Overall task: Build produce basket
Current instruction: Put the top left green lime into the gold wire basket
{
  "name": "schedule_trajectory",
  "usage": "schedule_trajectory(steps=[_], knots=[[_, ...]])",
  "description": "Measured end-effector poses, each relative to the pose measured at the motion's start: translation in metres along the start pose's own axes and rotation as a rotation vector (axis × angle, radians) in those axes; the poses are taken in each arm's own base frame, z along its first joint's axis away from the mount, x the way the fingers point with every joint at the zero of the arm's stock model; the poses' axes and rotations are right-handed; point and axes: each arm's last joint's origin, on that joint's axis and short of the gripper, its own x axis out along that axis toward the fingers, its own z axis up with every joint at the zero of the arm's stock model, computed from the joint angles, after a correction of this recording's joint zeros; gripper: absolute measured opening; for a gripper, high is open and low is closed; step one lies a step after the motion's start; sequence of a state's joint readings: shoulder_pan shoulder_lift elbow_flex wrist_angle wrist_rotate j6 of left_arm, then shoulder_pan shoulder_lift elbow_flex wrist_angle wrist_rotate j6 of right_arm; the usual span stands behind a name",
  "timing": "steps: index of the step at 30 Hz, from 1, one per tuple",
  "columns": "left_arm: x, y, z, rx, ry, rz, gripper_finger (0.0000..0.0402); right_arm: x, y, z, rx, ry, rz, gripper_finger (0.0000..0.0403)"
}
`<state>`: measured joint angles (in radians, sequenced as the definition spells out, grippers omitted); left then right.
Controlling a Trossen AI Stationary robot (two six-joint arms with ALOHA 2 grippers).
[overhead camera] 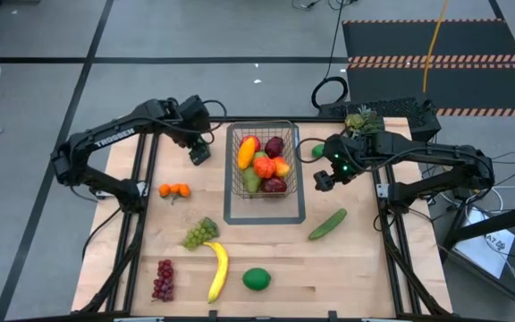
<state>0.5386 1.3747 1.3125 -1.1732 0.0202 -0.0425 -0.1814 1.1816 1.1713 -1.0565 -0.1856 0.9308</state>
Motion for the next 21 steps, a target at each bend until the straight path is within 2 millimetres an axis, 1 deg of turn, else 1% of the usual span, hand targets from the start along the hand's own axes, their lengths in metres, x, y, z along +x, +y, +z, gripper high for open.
schedule_trajectory(steps=[3, 6, 8, 11, 15, 18, 21], knots=[[0.003, 0.005, 0.001, 0.069, 0.012, -0.004, 0.0241, 0.0, 0.0, 0.0, 0.031, -0.001, 0.001, 0.0334], [0.006, 0.006, 0.002, 0.229, 0.031, -0.002, 0.0253, 0.0, 0.001, 0.001, 0.046, -0.011, 0.013, 0.0334], [0.007, 0.006, 0.002, 0.347, 0.038, 0.015, 0.0273, 0.0, 0.002, 0.002, 0.044, -0.02, 0.024, 0.0334], [0.008, 0.007, 0.004, 0.5, 0.038, 0.042, 0.0318, 0.0, 0.004, 0.003, 0.036, -0.027, 0.035, 0.0334], [0.008, 0.009, 0.006, 0.662, 0.033, 0.103, 0.0373, 0.0, 0.004, 0.002, 0.035, -0.025, 0.034, 0.0334], [0.007, 0.009, 0.006, 0.823, 0.044, 0.103, 0.0393, 0.001, 0.005, 0.0, 0.023, -0.02, 0.034, 0.0334], [0.012, 0.01, 0.006, 0.948, 0.049, 0.129, 0.0396, 0.001, 0.007, -0.003, 0.009, -0.013, 0.036, 0.0334]])
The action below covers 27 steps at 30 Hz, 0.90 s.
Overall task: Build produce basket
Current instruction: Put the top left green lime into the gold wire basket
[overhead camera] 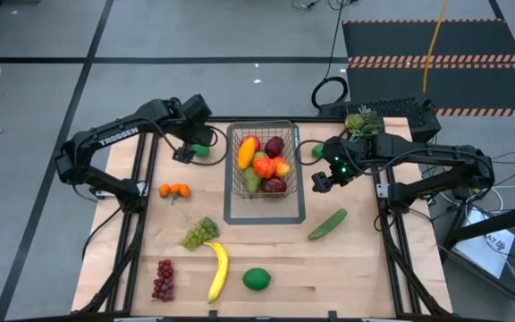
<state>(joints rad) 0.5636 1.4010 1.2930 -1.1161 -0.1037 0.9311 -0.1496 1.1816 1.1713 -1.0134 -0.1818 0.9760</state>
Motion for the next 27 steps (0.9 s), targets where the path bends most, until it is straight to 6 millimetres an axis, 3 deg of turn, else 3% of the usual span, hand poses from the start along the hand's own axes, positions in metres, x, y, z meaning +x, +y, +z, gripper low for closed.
schedule_trajectory(steps=[14, 18, 27], knots=[[0.038, -0.02, -0.007, 0.149, -0.02, -0.113, 0.0397, 0.002, 0.009, -0.009, -0.061, -0.056, -0.009, 0.0334], [0.052, -0.022, -0.011, 0.228, -0.052, -0.109, 0.0397, 0.002, 0.015, -0.009, -0.086, -0.076, 0.039, 0.0334], [0.079, -0.031, -0.028, 0.236, -0.012, -0.166, 0.0397, 0.002, 0.03, -0.01, -0.157, -0.128, 0.156, 0.0334]])
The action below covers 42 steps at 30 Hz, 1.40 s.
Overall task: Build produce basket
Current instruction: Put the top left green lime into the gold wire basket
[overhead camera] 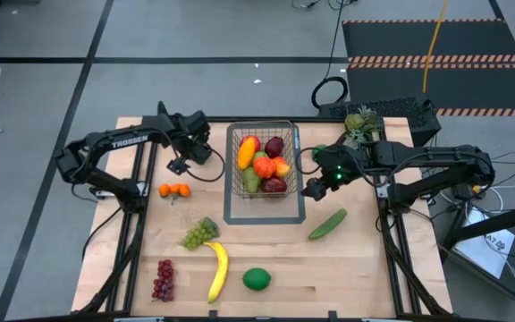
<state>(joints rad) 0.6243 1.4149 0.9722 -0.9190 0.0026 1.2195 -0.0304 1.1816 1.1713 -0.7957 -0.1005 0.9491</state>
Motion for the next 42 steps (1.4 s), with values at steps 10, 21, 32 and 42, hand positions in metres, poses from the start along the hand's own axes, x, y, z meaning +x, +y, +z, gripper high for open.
schedule_trajectory(steps=[10, 21, 32, 42], knots=[[0.015, 0.014, 0.0, 0.066, -0.01, 0.138, 0.0397, 0.0, 0.007, 0.005, -0.032, -0.053, 0.072, 0.0334], [0.044, 0.029, -0.009, 0.157, 0.057, 0.105, 0.0397, 0.0, 0.007, 0.005, -0.058, -0.052, 0.076, 0.0334], [0.072, 0.036, -0.02, 0.108, 0.09, 0.042, 0.0397, -0.001, 0.01, 0.006, -0.095, -0.049, 0.118, 0.0334], [0.076, 0.035, -0.021, 0.0, 0.162, 0.036, 0.0302, -0.01, 0.011, 0.004, -0.144, -0.037, 0.176, 0.0334]])
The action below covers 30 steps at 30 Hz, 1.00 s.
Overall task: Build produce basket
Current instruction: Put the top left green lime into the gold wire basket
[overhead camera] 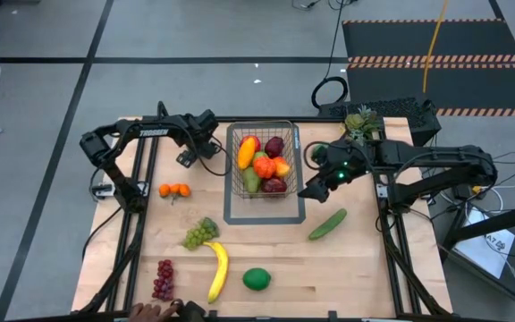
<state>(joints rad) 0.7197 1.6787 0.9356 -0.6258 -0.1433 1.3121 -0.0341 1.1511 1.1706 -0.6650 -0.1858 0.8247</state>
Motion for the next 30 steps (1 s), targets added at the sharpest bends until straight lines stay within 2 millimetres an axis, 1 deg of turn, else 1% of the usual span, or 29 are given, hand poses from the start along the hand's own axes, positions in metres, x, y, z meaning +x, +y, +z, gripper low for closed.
schedule_trajectory(steps=[3, 7, 10, 15, 18, 22, 25, 30], knots=[[-0.003, 0.0, 0.001, -0.059, 0.034, 0.022, 0.0297, -0.009, -0.001, 0.001, -0.016, -0.024, 0.012, 0.0334], [-0.016, -0.002, 0.007, -0.137, 0.023, 0.065, 0.0319, -0.023, -0.006, 0.005, -0.049, -0.079, 0.021, 0.0334], [-0.032, -0.004, 0.013, -0.225, -0.008, 0.121, 0.0325, -0.036, -0.01, 0.009, -0.089, -0.131, 0.022, 0.0334], [-0.064, -0.014, 0.023, -0.444, -0.087, 0.202, 0.0305, -0.052, -0.019, 0.015, -0.15, -0.211, 0.0, 0.0334], [-0.087, -0.023, 0.03, -0.589, -0.17, 0.246, 0.0303, -0.059, -0.024, 0.019, -0.168, -0.252, -0.012, 0.0334], [-0.117, -0.037, 0.038, -0.823, -0.326, 0.289, 0.0321, -0.066, -0.028, 0.021, -0.202, -0.284, -0.031, 0.0334], [-0.137, -0.047, 0.043, -0.976, -0.459, 0.299, 0.0325, -0.068, -0.03, 0.023, -0.206, -0.297, -0.042, 0.0334], [-0.166, -0.058, 0.051, -1.146, -0.676, 0.323, 0.0306, -0.069, -0.033, 0.027, -0.22, -0.324, -0.066, 0.0334]])
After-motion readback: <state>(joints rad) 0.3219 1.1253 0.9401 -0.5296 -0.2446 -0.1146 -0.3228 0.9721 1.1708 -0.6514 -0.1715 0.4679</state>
